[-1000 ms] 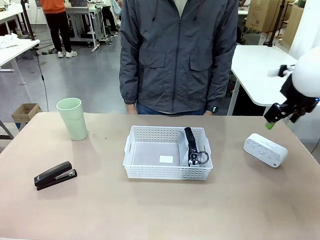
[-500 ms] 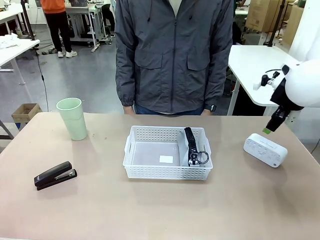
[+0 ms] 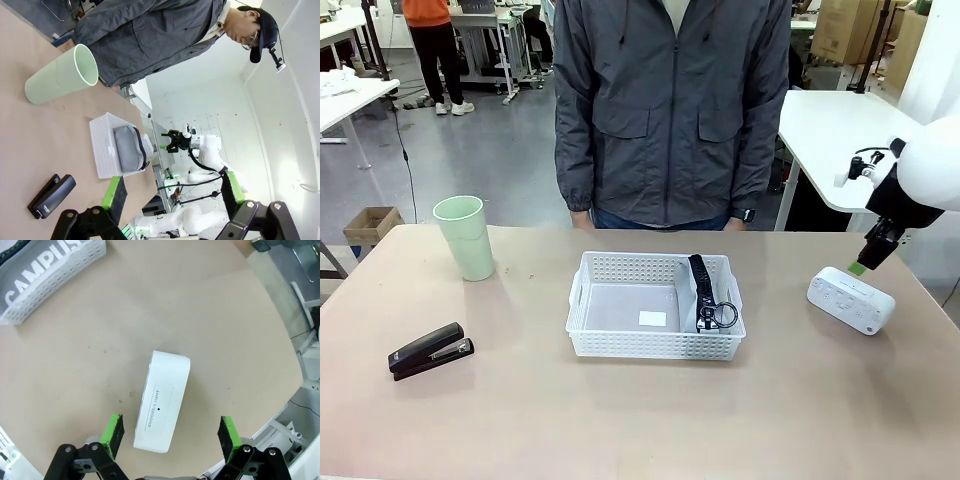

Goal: Efficiently arrange items inside the basket to fit them all.
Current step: Pick up the Digital clock and place it inside the Organizing basket.

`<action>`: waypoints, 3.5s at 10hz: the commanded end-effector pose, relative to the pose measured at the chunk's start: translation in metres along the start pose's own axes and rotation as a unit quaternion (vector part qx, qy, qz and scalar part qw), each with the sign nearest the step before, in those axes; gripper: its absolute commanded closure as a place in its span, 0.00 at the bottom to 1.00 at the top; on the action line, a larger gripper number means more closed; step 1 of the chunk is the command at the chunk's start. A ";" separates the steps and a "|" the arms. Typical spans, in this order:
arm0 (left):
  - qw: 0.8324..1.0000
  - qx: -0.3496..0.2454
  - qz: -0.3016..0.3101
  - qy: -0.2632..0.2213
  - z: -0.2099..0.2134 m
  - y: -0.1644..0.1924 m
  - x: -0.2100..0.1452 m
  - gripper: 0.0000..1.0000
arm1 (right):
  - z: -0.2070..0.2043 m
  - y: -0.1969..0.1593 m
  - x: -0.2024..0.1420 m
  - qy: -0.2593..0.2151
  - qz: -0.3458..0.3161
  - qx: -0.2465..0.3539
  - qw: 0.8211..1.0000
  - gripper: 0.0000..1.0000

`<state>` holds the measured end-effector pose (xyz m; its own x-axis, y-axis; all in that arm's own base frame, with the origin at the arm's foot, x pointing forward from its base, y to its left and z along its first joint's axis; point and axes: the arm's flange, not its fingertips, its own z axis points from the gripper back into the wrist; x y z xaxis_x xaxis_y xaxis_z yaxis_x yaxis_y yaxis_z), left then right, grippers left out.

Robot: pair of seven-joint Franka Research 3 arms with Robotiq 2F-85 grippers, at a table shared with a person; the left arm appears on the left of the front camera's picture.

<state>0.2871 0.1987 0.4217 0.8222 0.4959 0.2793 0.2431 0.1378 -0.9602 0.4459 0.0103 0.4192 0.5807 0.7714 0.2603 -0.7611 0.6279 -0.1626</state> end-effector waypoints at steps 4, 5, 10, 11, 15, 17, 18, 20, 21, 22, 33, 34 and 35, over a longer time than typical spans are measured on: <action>1.000 -0.006 -0.009 0.002 0.001 -0.001 -0.001 0.00 | -0.018 -0.002 0.002 0.017 0.019 0.025 0.999 0.00; 1.000 -0.006 -0.009 0.002 0.001 -0.001 -0.001 0.00 | -0.030 -0.005 0.003 0.029 0.017 0.035 0.999 0.00; 1.000 -0.006 -0.009 0.002 0.001 -0.001 -0.001 0.00 | -0.079 -0.018 0.014 0.053 0.014 0.045 0.997 0.00; 1.000 -0.006 -0.009 0.002 0.001 -0.001 -0.001 0.00 | -0.083 -0.020 0.014 0.058 0.002 0.028 0.998 0.00; 1.000 -0.006 -0.009 0.002 0.001 -0.001 -0.001 0.00 | -0.095 -0.022 0.012 0.078 0.006 0.045 0.996 0.00; 1.000 -0.006 -0.009 0.002 0.001 -0.001 -0.001 0.00 | -0.101 -0.021 0.010 0.098 0.010 0.057 0.994 0.00; 1.000 -0.006 -0.009 0.002 0.001 -0.001 -0.001 0.00 | -0.104 -0.021 0.010 0.112 0.013 0.064 0.992 0.00; 1.000 -0.006 -0.009 0.002 0.001 -0.001 -0.001 0.00 | -0.110 -0.021 0.009 0.135 0.008 0.073 0.988 0.00; 1.000 -0.006 -0.009 0.002 0.001 -0.001 -0.001 0.00 | -0.111 -0.021 0.009 0.136 0.006 0.075 0.988 0.00; 1.000 -0.006 -0.009 0.002 0.001 -0.001 -0.001 0.00 | -0.111 -0.021 0.010 0.137 0.006 0.075 0.988 0.00; 1.000 -0.006 -0.009 0.002 0.001 -0.001 -0.001 0.00 | -0.107 -0.021 0.012 0.136 -0.004 0.086 0.987 1.00; 1.000 -0.006 -0.009 0.002 0.001 -0.001 -0.001 0.00 | -0.107 -0.021 0.011 0.136 -0.007 0.087 0.987 1.00; 1.000 -0.006 -0.009 0.002 0.001 -0.001 -0.001 0.00 | -0.105 -0.022 0.011 0.135 -0.013 0.088 0.987 1.00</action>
<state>0.2871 0.1988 0.4216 0.8222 0.4960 0.2793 0.2431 0.1378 -0.9602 0.4971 0.0159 0.3221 0.6196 0.7849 0.0053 -0.7849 0.6196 0.0034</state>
